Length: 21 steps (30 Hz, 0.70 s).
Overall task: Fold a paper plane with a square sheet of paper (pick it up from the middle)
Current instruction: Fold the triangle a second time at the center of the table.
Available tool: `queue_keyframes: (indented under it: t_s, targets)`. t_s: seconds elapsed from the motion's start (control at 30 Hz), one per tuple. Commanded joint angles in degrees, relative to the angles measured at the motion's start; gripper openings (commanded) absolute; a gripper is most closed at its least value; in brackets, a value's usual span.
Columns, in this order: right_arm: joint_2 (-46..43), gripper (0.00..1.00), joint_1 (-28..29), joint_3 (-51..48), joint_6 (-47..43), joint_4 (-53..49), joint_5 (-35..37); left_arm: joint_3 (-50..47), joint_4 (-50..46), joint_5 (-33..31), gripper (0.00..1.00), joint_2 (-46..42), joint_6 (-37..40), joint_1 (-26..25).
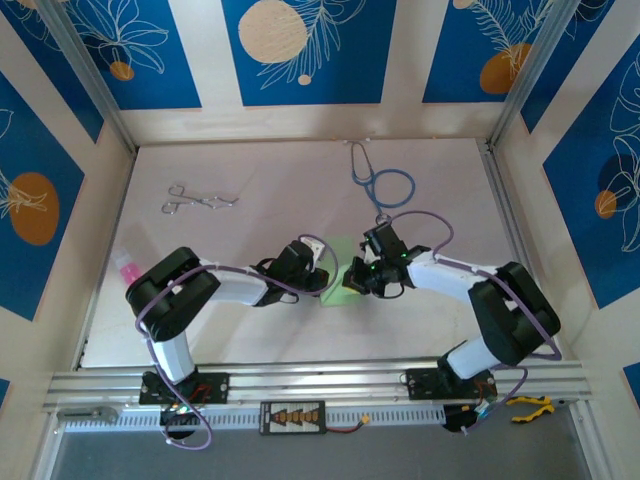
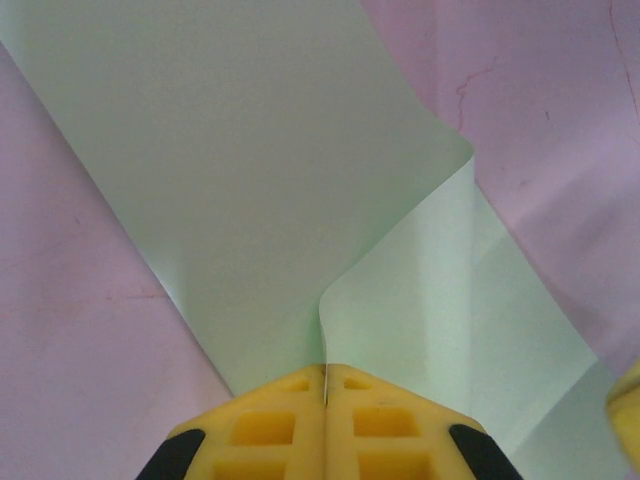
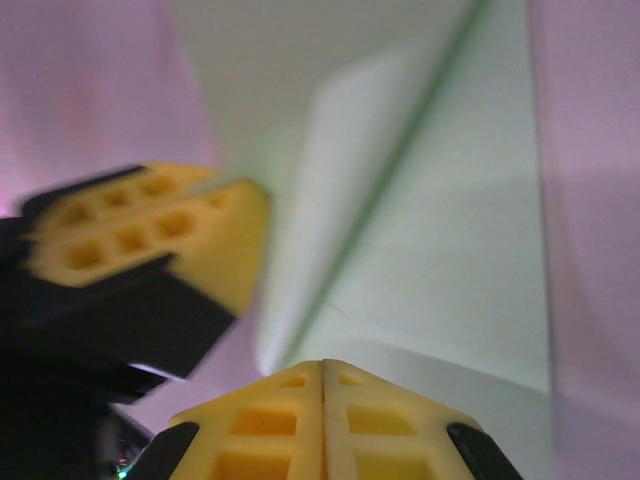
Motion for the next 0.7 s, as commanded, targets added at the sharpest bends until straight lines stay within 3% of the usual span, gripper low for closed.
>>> queue_keyframes:
  t_s: [0.0, 0.23, 0.67]
  targets:
    - [-0.01, 0.03, -1.0, -1.11, 4.54, 6.02, -3.8, -0.89, -4.04, 0.9, 0.0, 0.38, -0.72, 0.52]
    - [6.15, 0.0, -1.43, -0.37, 9.34, 14.96, -7.45, -0.57, -4.26, 1.18, 0.0, 0.67, -0.64, 0.54]
    - [12.01, 0.0, -1.69, -0.84, 8.92, 15.89, -6.74, 0.16, -5.02, 1.18, 0.0, 0.93, 0.12, 0.48]
